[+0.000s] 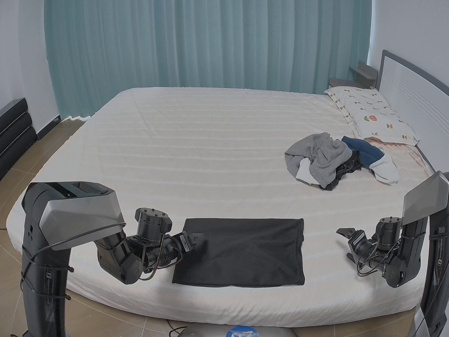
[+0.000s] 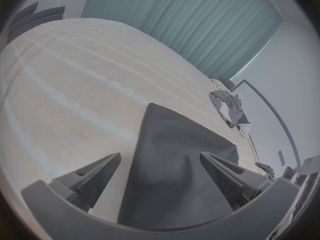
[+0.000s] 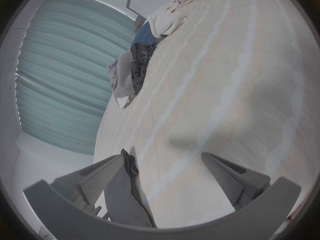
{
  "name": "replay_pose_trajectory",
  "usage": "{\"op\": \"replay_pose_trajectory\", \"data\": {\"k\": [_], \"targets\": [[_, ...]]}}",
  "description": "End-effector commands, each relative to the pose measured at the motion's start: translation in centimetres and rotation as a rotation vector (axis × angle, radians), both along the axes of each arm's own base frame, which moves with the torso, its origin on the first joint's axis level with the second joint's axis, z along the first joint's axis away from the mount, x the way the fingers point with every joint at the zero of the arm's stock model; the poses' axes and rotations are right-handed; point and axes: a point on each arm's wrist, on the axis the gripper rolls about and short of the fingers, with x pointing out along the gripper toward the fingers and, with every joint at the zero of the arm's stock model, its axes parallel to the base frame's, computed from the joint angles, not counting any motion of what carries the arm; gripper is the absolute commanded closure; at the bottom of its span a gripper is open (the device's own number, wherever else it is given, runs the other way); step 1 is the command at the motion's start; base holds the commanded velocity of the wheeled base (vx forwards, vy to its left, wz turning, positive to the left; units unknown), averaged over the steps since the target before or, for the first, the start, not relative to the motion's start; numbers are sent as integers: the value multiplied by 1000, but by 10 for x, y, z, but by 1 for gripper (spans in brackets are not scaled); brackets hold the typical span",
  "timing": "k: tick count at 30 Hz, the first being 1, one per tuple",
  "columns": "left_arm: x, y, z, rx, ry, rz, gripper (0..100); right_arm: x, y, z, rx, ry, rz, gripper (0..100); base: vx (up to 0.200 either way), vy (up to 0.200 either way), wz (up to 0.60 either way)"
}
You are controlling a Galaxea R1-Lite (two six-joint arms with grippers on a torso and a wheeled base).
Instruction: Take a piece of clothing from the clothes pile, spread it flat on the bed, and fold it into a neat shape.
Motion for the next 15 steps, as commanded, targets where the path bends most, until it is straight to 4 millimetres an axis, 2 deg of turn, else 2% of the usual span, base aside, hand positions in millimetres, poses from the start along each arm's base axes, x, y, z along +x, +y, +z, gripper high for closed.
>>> {"op": "replay_pose_trajectory", "data": {"k": [1,7,8,15], "targets": [[-3,-8,-5,12,9,-5,0,0,0,-1,0,-6,-1,0,0,0,0],[-1,-13,-2,-32,7,18,0,0,0,-1,-1,-4,-2,0,0,0,0],[0,-13,-1,-41,6,24,100,0,0,-1,-1,-4,-2,0,0,0,0],[-2,-12,-1,-43,14,29,100,0,1,-1,-1,-4,-1,0,0,0,0]]}}
